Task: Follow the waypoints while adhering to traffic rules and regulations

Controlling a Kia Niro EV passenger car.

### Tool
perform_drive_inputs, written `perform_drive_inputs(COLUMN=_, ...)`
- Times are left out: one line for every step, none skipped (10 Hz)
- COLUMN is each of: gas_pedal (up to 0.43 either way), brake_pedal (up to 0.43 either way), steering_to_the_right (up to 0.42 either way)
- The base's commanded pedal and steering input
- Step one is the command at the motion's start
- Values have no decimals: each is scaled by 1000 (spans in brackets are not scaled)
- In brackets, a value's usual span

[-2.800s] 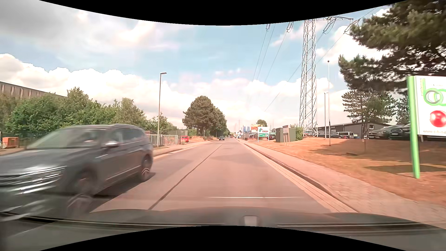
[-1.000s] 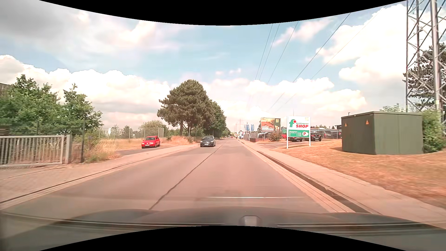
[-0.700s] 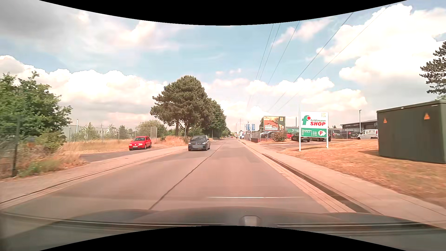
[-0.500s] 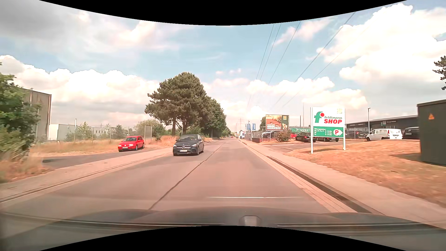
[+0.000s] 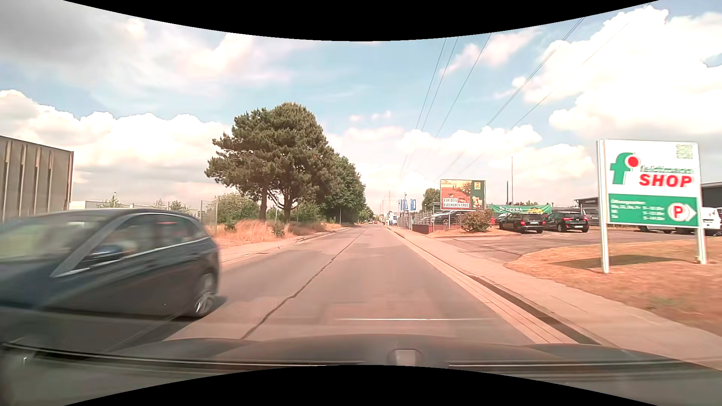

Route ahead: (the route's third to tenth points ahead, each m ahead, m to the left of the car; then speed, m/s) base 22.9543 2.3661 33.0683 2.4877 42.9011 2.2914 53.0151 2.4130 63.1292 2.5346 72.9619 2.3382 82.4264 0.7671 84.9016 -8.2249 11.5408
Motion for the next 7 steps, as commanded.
perform_drive_inputs(gas_pedal=138, brake_pedal=0, steering_to_the_right=3)
perform_drive_inputs(gas_pedal=138, brake_pedal=0, steering_to_the_right=3)
perform_drive_inputs(gas_pedal=138, brake_pedal=0, steering_to_the_right=3)
perform_drive_inputs(gas_pedal=138, brake_pedal=0, steering_to_the_right=2)
perform_drive_inputs(gas_pedal=138, brake_pedal=0, steering_to_the_right=1)
perform_drive_inputs(gas_pedal=138, brake_pedal=0, steering_to_the_right=1)
perform_drive_inputs(gas_pedal=138, brake_pedal=0, steering_to_the_right=0)
